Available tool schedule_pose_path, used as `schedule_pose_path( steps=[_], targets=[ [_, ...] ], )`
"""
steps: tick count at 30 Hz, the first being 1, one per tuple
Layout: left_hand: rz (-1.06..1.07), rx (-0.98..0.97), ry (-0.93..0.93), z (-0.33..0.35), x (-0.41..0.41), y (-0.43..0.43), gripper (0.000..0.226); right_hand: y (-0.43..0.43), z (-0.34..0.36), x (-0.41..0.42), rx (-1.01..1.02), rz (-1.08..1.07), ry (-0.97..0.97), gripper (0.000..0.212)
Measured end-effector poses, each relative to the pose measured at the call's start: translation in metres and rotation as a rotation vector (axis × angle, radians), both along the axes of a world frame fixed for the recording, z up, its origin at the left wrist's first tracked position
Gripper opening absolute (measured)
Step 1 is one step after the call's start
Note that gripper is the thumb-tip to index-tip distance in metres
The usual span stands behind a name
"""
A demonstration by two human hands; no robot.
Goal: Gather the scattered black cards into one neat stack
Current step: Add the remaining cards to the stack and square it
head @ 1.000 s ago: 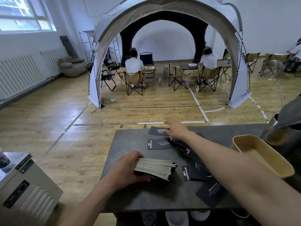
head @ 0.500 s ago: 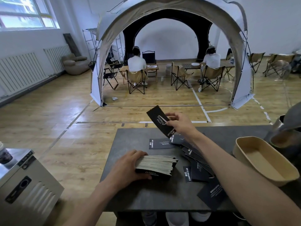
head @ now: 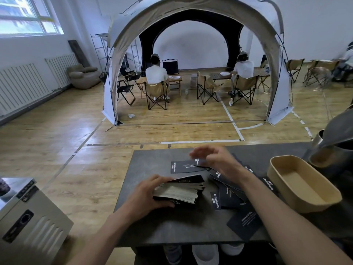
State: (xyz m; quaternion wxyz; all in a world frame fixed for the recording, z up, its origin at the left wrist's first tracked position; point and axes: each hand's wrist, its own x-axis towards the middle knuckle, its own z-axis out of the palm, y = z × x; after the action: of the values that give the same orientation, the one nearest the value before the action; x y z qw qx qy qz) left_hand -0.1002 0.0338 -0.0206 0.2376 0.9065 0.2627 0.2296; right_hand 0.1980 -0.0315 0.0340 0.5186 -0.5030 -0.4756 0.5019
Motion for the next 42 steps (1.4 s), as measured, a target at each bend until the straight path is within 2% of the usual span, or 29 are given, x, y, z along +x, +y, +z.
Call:
schedule_pose_path(
  steps=[1,3,4,5,6,7,9,11,14,17,19,21,22,24,26,30,32,34,36,38,42],
  targets=[
    [0.002,0.009,0.015,0.000,0.000,0.000,0.072,0.004,0.005,0.008,0.055,-0.141,-0.119,0.036],
    [0.014,0.015,0.035,-0.001,-0.001,0.002,0.077,0.013,0.010,0.024,0.043,-0.356,-0.547,0.020],
    [0.017,0.014,0.045,-0.001,-0.001,0.003,0.079,0.016,0.007,0.029,-0.046,-0.322,-0.791,0.022],
    [0.014,0.018,0.059,-0.001,-0.002,0.004,0.081,0.017,0.003,0.032,-0.156,-0.231,-1.001,0.032],
    [0.007,0.024,0.072,-0.001,-0.002,0.004,0.085,0.019,-0.003,0.033,-0.238,-0.149,-1.137,0.039],
    [0.002,0.027,0.081,-0.001,-0.002,0.005,0.090,0.018,-0.005,0.032,-0.273,-0.102,-1.214,0.040],
    [0.006,0.023,0.098,-0.001,0.000,0.006,0.096,0.018,-0.008,0.028,-0.240,-0.101,-1.244,0.037],
    [0.000,0.008,0.092,-0.001,0.002,0.006,0.088,0.019,-0.009,0.025,-0.189,-0.122,-1.225,0.041],
    [-0.006,-0.015,0.068,0.000,0.004,0.007,0.072,0.018,-0.007,0.023,-0.149,-0.209,-1.011,0.046],
    [-0.006,-0.021,0.050,0.001,0.007,0.007,0.071,0.015,0.003,0.023,-0.004,-0.282,-0.636,0.030],
    [-0.015,-0.024,0.064,0.002,0.010,0.007,0.071,0.013,0.011,0.017,0.055,-0.243,-0.253,0.027],
    [-0.019,-0.030,0.072,0.002,0.013,0.007,0.074,0.012,0.016,0.007,0.091,-0.164,0.173,0.034],
    [-0.020,-0.033,0.075,0.002,0.015,0.007,0.077,0.011,0.018,0.001,0.112,-0.153,0.284,0.041],
    [-0.016,-0.039,0.085,0.002,0.016,0.007,0.088,0.009,0.018,-0.010,0.161,-0.206,0.312,0.048],
    [-0.002,-0.046,0.083,0.001,0.015,0.006,0.101,0.006,0.013,-0.015,0.167,-0.281,0.317,0.044],
    [0.022,-0.046,0.043,0.000,0.016,0.006,0.126,-0.003,-0.003,-0.025,0.035,-0.308,0.631,0.036],
    [0.006,-0.037,0.035,0.000,0.016,0.007,0.121,-0.010,-0.015,-0.033,-0.028,-0.303,0.814,0.032],
    [-0.015,-0.017,0.037,0.000,0.016,0.008,0.105,-0.019,-0.023,-0.034,-0.092,-0.257,0.849,0.029],
    [-0.033,-0.008,0.037,-0.001,0.016,0.009,0.088,-0.027,-0.019,-0.023,-0.126,-0.181,0.666,0.021],
    [-0.049,-0.010,0.057,-0.002,0.016,0.010,0.078,-0.026,-0.009,-0.003,-0.109,-0.235,0.278,0.011],
    [-0.060,-0.009,0.060,-0.006,0.016,0.012,0.075,-0.010,-0.005,0.041,-0.031,-0.547,-0.574,0.013]
  ],
)
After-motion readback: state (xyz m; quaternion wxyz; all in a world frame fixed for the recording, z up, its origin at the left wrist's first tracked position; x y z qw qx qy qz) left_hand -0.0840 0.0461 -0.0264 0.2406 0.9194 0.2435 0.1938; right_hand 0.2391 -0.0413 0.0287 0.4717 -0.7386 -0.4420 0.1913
